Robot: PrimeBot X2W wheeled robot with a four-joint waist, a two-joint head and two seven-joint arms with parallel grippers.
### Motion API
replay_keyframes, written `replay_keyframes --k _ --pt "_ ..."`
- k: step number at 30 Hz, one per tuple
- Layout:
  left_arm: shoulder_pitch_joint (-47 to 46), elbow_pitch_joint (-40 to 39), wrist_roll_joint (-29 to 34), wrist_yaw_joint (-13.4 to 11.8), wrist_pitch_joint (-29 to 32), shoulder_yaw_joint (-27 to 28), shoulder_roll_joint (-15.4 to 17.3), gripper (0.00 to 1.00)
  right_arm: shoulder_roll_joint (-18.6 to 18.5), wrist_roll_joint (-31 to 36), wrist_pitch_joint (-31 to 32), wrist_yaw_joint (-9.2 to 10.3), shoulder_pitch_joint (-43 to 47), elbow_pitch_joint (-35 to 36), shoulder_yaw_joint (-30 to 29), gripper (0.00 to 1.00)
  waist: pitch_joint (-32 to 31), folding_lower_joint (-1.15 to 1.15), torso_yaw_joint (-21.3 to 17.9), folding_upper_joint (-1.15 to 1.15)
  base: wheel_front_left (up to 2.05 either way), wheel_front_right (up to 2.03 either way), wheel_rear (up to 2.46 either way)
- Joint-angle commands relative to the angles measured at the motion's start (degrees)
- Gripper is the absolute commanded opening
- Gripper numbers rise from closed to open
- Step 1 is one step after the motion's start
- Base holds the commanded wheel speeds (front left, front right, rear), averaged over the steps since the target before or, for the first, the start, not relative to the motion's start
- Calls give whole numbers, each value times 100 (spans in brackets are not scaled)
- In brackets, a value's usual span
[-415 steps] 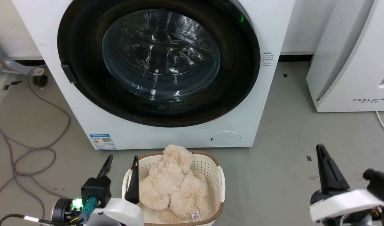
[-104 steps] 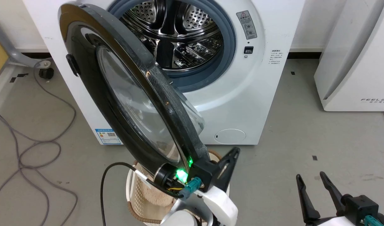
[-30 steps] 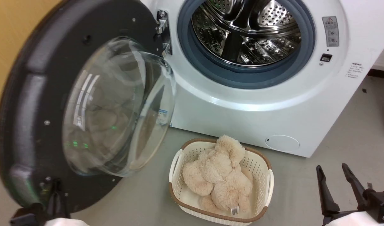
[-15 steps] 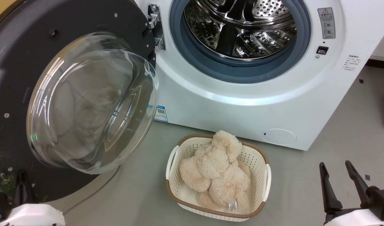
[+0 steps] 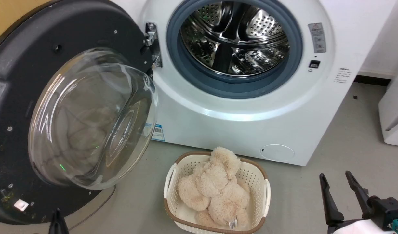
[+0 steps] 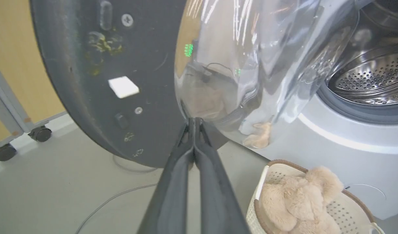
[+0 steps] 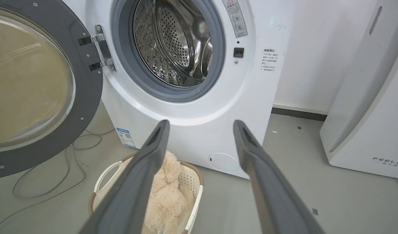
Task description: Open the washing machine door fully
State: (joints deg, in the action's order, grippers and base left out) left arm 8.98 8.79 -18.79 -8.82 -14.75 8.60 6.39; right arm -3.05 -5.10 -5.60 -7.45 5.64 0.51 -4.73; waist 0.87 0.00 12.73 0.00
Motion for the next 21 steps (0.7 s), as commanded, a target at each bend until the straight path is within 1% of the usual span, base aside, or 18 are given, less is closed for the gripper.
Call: replay_keyframes --k 1,2,3,8,13,18,21 --pt "112 -101 120 24 -24 -13 -40 50 17 -13 -11 -3 72 -19 49 100 -50 0 -59 0 0 0 0" --pt "161 -165 193 29 -24 -39 -78 82 17 -9 -7 -3 80 -18 69 100 -64 0 -79 0 0 0 0" --pt "194 -223 259 49 -25 -71 -106 100 17 -3 -4 -3 88 -11 81 100 -76 0 -93 0 0 0 0" --pt "258 -472 529 113 -25 -291 -196 100 17 38 10 -3 111 15 120 100 -140 0 -208 0 0 0 0" --pt "194 -734 801 159 -25 -612 -259 100 17 79 40 -3 137 59 148 100 -213 0 -427 0 0 0 0" --pt "33 -845 1042 266 -25 -906 -262 100 17 133 79 -3 171 114 109 100 -274 0 -678 0 0 0 0" --pt "-92 -824 1144 351 -25 -1045 -210 100 17 160 104 -3 191 140 81 100 -291 0 -822 0 0 0 0"
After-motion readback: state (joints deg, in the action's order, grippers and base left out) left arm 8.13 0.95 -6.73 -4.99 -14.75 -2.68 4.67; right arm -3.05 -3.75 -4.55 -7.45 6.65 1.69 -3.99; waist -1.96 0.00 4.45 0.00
